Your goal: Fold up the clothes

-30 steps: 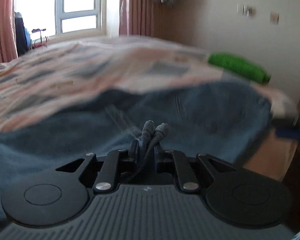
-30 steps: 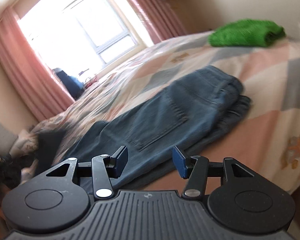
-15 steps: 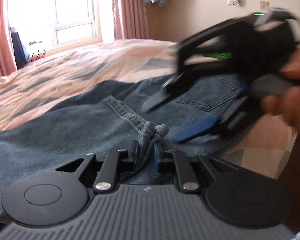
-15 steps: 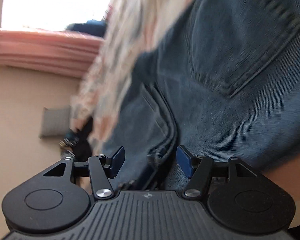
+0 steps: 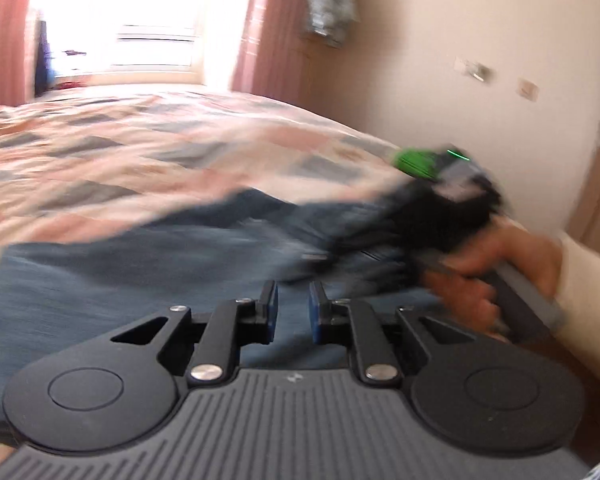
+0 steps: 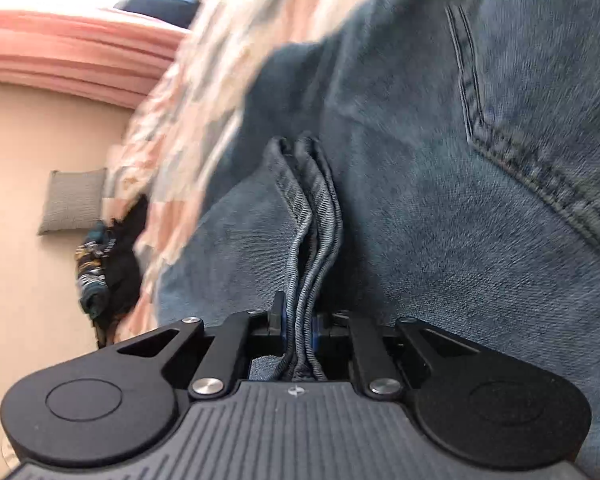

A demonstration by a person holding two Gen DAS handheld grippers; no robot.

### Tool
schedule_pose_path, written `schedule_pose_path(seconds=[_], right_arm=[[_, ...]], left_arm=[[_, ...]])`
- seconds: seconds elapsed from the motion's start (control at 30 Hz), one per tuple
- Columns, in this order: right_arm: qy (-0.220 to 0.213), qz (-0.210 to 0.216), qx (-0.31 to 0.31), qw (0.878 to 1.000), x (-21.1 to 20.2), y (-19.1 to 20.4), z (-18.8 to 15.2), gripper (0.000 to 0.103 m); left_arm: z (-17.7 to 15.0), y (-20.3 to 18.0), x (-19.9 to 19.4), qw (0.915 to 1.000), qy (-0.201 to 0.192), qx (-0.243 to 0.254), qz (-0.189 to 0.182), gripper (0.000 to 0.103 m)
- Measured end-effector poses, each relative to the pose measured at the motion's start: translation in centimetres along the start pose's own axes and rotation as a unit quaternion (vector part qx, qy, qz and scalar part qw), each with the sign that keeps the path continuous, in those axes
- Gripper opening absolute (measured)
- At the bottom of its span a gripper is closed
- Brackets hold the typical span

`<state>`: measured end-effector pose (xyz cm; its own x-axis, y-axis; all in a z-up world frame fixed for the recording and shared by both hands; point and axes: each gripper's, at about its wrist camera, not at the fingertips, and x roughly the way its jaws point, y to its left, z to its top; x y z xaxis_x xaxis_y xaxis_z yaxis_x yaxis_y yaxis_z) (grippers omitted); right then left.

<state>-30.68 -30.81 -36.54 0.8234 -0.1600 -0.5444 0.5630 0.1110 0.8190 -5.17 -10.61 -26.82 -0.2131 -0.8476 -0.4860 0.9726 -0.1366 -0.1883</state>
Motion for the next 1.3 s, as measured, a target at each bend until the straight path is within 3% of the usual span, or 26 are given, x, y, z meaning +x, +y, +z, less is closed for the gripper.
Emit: schedule_pose_path(seconds=[0.1,0.17,0.23,0.33,0.5,0.63,0.7,0.83,0.9,0.97,1.23,1.3], right_arm=[[-0.038,0.007,-0.052,0.998,-2.3,1.4,-0.6,0.011],[-0.066,-0.01,-0.07,0.995,-3.3,1.8,-1.0,0.011],[-0.053,-0.012,-0.051,0.997,-2.4,1.0,-1.0,0.018],[-0.031,-0.038,-0.03,0.998,-0.3,0.1,-1.5,0.012],[-0.093,-0.007,-0.133,0.987,-4.6,4.2,-0.7,0.01],[-0.157,-0.026,-0.179,0.971,-12.0,5.7,1.3,0.01],[-0.189,-0.061,-0.172,0.965,-15.9,4.2,2.0,0.01],[-0.217,-0.129,-0.079,0.964,-20.7,-3.2,2.6,0.01],[-0.202,-0.14,-0.026,0.969,-21.4,-7.9,2.6,0.01],[-0.205,-0.111,0.011,0.972,-21.1,-10.4,2.1,0.01],[-0.242,-0.104,-0.053,0.963,-23.1,-6.5,2.6,0.01],[-0.25,-0.104,-0.04,0.962,-24.3,-7.2,3.3,0.01]], left_arm=[[1.9,4.8,-0.3,0.9966,0.006,-0.065,0.051,0.012],[2.3,8.1,0.4,0.9904,0.033,-0.117,0.066,0.013],[2.1,10.3,1.1,0.983,0.054,-0.162,0.068,0.013],[1.9,11.8,1.7,0.9747,0.075,-0.203,0.056,0.013],[4.0,9.1,1.6,0.9849,0.058,-0.161,0.028,0.017],[5.1,5.5,3.6,0.9905,0.067,-0.119,-0.019,0.023],[4.9,3.6,5.3,0.9914,0.082,-0.095,-0.036,0.023],[3.1,0.8,9.9,0.9871,0.137,-0.068,-0.048,0.023],[2.4,0.1,11.5,0.9853,0.155,-0.061,-0.042,0.022],[2.3,-0.1,12.2,0.985,0.157,-0.06,-0.038,0.022],[3.6,0.5,12.6,0.9867,0.146,-0.067,-0.025,0.022],[3.6,0.5,13.1,0.9863,0.15,-0.065,-0.022,0.022]])
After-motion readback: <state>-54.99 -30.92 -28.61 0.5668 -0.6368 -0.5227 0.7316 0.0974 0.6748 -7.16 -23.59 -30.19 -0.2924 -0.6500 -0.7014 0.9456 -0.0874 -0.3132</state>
